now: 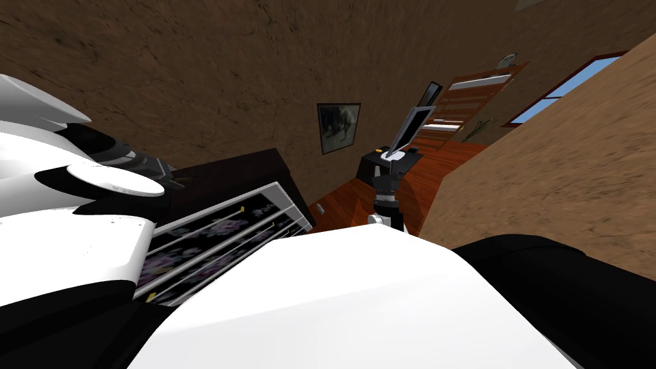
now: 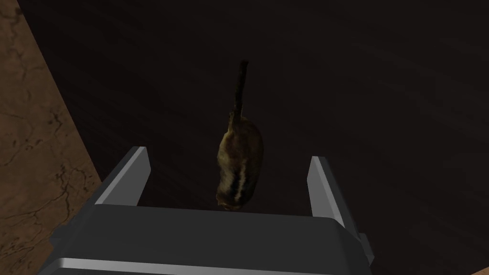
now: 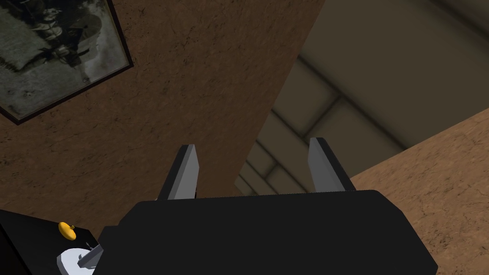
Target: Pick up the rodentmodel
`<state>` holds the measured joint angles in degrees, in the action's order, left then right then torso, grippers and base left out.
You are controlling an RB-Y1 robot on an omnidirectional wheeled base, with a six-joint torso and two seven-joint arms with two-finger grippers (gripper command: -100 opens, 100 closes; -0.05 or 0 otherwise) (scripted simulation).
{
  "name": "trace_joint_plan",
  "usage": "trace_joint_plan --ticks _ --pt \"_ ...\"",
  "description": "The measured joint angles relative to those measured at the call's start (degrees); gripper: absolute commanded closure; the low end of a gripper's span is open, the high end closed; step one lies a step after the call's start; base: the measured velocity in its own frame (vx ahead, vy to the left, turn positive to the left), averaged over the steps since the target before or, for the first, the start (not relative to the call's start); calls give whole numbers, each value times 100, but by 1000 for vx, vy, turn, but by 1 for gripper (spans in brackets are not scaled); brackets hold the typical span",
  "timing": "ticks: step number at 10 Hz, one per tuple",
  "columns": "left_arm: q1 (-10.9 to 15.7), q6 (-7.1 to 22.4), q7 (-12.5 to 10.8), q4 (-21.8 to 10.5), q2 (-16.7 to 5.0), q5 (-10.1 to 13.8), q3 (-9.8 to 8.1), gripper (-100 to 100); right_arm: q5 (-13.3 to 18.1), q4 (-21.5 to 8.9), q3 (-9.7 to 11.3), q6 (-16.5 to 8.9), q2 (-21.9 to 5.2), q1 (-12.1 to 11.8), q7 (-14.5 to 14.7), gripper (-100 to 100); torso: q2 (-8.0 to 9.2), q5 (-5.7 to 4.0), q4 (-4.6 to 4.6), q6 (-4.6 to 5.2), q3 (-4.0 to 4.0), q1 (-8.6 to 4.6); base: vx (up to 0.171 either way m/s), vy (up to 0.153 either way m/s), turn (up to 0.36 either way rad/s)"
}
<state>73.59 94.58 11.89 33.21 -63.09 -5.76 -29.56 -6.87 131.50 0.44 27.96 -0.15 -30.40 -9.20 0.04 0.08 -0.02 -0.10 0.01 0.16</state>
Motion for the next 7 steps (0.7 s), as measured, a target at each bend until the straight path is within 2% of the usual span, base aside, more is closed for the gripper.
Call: trace_joint_plan --ticks 1,2,6,7 --pt "-19 -102 -27 -80 28 13 7 -100 0 0 0 0 0 0 0 0 -1 1 0 0 -1 3 6 16 -1" --pt "-22 -126 -33 -90 31 14 8 100 0 0 0 0 0 0 0 0 2 0 1 0 1 -3 0 0 0" --pt "-20 -124 -31 -87 30 14 8 100 0 0 0 0 0 0 0 0 3 1 0 -1 1 -7 0 0 0" --pt "-20 -124 -31 -87 30 14 8 0 0 0 0 0 0 0 0 0 3 0 0 -1 1 -7 0 0 0"
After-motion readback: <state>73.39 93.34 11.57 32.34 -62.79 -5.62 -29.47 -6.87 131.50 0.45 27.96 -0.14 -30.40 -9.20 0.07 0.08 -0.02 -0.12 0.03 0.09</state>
